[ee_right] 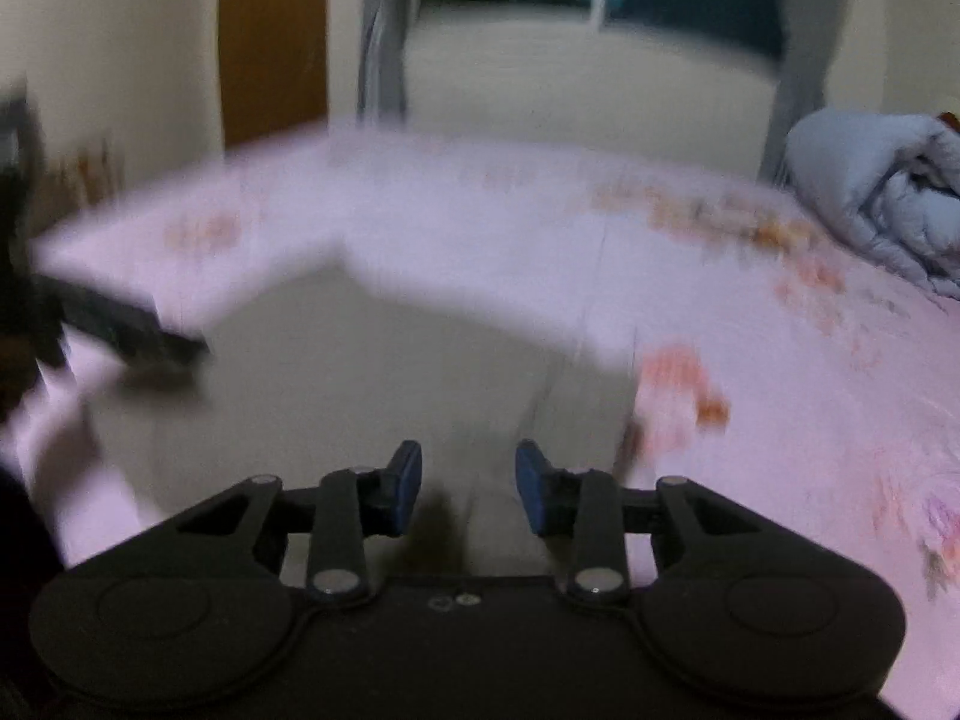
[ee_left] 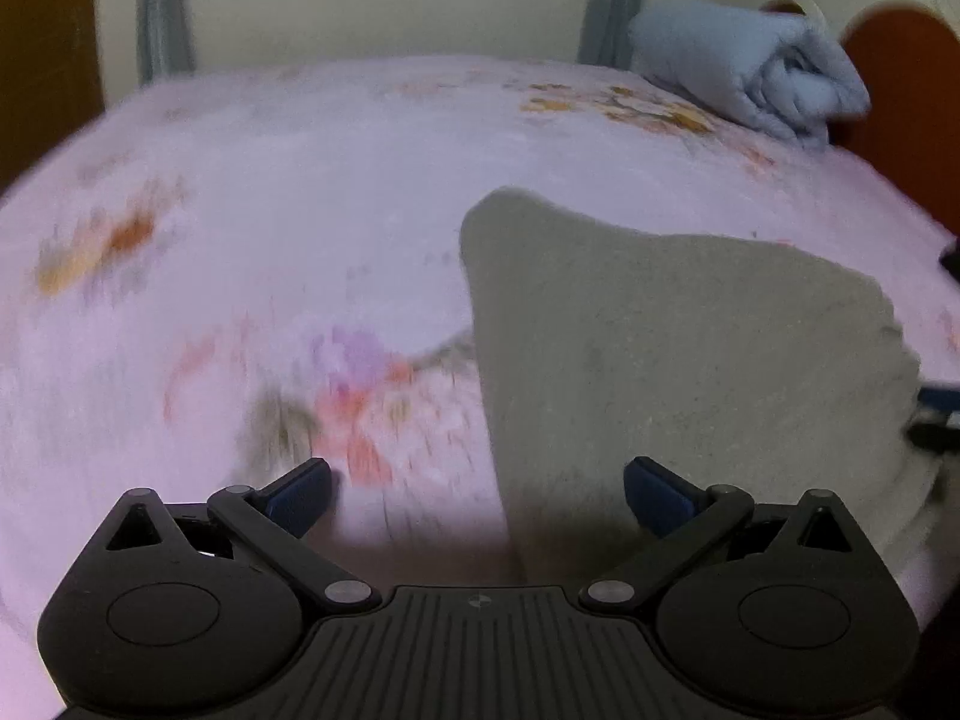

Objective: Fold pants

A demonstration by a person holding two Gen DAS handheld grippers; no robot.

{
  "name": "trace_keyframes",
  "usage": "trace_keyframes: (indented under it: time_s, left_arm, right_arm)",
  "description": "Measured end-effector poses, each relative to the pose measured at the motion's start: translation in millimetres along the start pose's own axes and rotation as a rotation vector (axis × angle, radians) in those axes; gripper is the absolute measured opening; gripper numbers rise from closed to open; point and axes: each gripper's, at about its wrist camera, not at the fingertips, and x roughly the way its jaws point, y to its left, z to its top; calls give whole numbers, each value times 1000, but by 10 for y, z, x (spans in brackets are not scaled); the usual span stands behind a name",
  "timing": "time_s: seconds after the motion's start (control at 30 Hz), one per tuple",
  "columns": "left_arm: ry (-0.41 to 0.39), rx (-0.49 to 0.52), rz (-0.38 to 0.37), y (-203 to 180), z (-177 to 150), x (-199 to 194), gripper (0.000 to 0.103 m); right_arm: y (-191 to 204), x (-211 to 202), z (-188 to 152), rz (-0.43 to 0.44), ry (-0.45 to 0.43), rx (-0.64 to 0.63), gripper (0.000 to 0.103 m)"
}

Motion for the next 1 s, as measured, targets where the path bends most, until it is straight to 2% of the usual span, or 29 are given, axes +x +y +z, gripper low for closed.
trace_keyframes:
  time_s: [0.07,0.13,0.2,0.23,0.3,0.37,0.47,0.5,0.6,0.67,0.73,0.8,0.9,1.0]
  left_arm:
    - [-47,-14,-2,1,-53,-239,103]
    - [-72,-7,-16,-36,-135,-433,103]
    - [-72,-44,-41,-28,-254,-550,103]
    - [-50,-57,-50,-24,-315,-558,103]
    - [-16,-101,-84,11,-410,-557,103]
    - [-2,-162,-143,-9,-530,-596,102]
    - [9,-306,-242,-7,-611,-615,78]
    - [18,-361,-282,-14,-627,-583,73]
    - [18,-385,-282,-130,-608,-514,72]
    - [31,-449,-315,-150,-610,-448,71]
    - [45,-539,-360,-132,-631,-388,68]
    - [59,-613,-384,-119,-663,-354,58]
    - [72,-684,-420,-101,-725,-371,52]
    - [55,-738,-464,-92,-795,-460,52]
  right_arm:
    - [1,-224,19,16,-72,68,28]
    - [-14,-471,41,132,-136,211,32]
    - [30,-522,-4,255,-121,306,30]
    - [100,-529,-39,251,-121,301,31]
    - [210,-477,-112,174,-97,275,29]
    - [173,-453,-168,111,-104,327,30]
    - [-29,-530,-223,53,-156,443,31]
    - [-108,-553,-229,15,-170,481,33]
    - [-302,-622,-251,-76,-214,534,46]
    - [-397,-644,-255,-67,-228,556,52]
    - [-450,-688,-304,-56,-235,561,52]
    - [-474,-706,-333,-39,-236,581,52]
    - [-496,-708,-399,8,-236,639,52]
    - [-525,-674,-437,35,-219,702,49]
